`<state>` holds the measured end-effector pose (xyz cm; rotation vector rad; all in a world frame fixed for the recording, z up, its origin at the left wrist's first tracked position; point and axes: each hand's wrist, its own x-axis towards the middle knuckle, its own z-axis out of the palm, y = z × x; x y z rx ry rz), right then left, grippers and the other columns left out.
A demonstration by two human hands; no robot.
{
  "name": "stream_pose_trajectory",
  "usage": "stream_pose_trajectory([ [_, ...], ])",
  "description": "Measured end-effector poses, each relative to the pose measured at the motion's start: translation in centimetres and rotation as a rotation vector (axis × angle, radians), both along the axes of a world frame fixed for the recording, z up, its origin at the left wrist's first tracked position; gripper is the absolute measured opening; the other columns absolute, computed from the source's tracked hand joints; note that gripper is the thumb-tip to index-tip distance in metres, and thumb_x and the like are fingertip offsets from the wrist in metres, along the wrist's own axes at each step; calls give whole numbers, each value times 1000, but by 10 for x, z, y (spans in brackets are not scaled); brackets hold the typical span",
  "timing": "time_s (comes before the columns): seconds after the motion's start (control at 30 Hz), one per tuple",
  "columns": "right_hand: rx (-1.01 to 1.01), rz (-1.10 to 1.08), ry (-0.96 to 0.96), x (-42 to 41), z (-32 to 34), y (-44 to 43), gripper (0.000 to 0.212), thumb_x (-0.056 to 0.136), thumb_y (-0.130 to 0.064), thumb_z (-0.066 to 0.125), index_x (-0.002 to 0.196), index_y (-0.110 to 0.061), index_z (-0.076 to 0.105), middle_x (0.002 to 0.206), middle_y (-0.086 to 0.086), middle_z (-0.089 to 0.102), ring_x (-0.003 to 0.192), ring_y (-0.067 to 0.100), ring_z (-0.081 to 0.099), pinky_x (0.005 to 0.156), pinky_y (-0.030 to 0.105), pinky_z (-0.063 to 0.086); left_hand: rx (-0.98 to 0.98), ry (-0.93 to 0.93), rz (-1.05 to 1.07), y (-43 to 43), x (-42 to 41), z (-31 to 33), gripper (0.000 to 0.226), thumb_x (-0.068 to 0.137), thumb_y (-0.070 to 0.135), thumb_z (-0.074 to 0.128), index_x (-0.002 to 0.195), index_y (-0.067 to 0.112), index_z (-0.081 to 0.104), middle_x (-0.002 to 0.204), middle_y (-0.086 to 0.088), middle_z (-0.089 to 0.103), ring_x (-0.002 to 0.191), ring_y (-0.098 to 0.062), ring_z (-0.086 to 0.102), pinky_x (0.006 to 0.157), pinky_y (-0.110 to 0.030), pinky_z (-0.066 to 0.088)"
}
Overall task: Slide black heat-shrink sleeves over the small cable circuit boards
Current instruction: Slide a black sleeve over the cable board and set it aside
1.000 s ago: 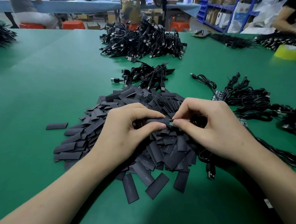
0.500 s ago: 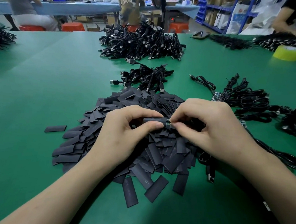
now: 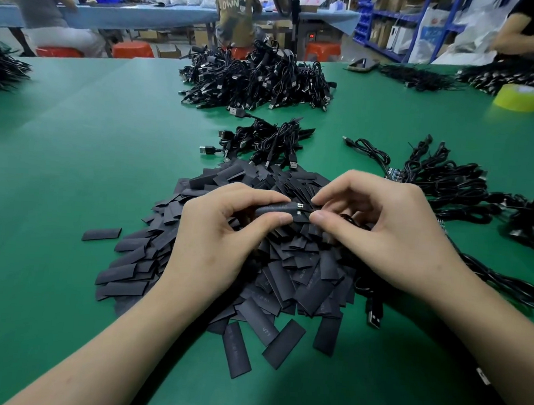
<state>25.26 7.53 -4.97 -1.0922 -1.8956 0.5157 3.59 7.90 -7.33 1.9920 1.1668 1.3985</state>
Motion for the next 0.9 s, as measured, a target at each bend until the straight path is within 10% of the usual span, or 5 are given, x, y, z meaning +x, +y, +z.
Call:
stream_pose_trajectory([
  [0.4, -16, -8, -42, -7, 0, -5, 5, 84, -14, 81, 87, -15, 77, 77, -13, 75, 72, -4, 70, 72, 11, 51, 83, 70, 12, -3, 3, 1, 18, 85, 21, 81, 102, 24, 80, 91, 9, 72, 80, -14, 65, 69, -22, 49],
  [0.9, 57, -72, 20, -7, -2, -5, 4, 87, -16, 78, 86, -19, 75, 71, -11, 73, 62, 8, 72, 66, 32, 59, 79, -21, 239, -5, 5, 2, 17, 83, 23, 82, 99, 26, 80, 93, 28, 71, 89, 8, 69, 79, -5, 46],
])
